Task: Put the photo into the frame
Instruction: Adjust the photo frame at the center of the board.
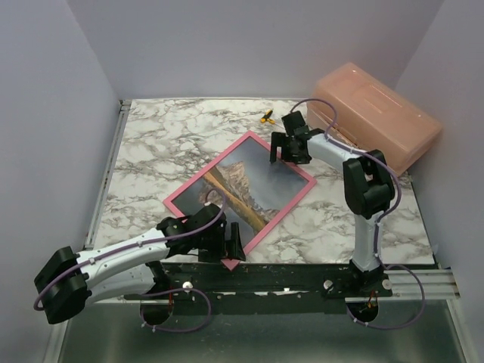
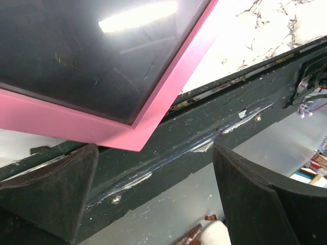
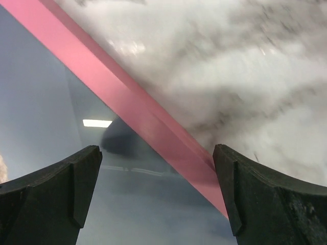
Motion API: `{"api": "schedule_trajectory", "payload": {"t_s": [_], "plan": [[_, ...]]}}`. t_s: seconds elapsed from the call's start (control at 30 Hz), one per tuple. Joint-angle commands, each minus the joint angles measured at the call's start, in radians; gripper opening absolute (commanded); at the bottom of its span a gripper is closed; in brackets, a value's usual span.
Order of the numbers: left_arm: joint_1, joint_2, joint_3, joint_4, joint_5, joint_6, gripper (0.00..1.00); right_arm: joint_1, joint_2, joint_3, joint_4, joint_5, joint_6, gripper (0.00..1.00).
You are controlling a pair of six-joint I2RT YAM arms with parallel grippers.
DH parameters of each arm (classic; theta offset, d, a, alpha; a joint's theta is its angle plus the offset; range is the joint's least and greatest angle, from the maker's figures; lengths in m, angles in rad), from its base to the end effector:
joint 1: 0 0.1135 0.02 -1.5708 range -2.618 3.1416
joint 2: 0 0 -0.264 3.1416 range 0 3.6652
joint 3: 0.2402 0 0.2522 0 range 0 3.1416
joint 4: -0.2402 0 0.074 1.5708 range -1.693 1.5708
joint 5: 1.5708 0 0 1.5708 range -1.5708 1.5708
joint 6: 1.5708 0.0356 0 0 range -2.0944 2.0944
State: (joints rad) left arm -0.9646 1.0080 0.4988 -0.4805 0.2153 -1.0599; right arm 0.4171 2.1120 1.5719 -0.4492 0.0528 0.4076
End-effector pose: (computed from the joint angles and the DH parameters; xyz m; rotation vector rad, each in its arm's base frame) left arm 0.0974 -0.1539 0.1788 -0.0442 2.8782 -0.8943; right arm 0.4187 0.1835 0.1737 0.0081 2.5774 0.2467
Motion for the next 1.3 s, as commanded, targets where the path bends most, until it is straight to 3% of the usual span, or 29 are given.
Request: {"api": "schedule_trajectory", "payload": {"t_s": [0.0,0.33,0.5,0.63,0.87,1.27], "plan": [[-0.002,-0.121,0.047,-0.075,-0.095,0.057,0.97,0.012,-0.219,-0.162,-0.076,0.092,0.054,1.00],[0.009,-0.237,0.184,-0.269,-0.230,0.155,0.98,0.009,-0.605,-0.434,-0.090,-0.010,0.155,1.00],[0.049,-0.206,0.274,-0.291,-0.236,0.204,0.98,0.009,-0.771,-0.682,0.033,-0.326,0.239,1.00],[0.110,-0.181,0.311,-0.291,-0.203,0.239,0.98,0.009,-0.850,-0.843,0.125,-0.479,0.351,0.99],[0.213,-0.200,0.302,-0.276,-0.132,0.280,0.98,0.011,-0.903,-0.965,0.088,-0.377,0.466,0.91],[0.259,-0.230,0.269,-0.295,-0.137,0.298,0.98,0.087,-0.676,-0.826,0.003,-0.172,0.500,0.80]]}}
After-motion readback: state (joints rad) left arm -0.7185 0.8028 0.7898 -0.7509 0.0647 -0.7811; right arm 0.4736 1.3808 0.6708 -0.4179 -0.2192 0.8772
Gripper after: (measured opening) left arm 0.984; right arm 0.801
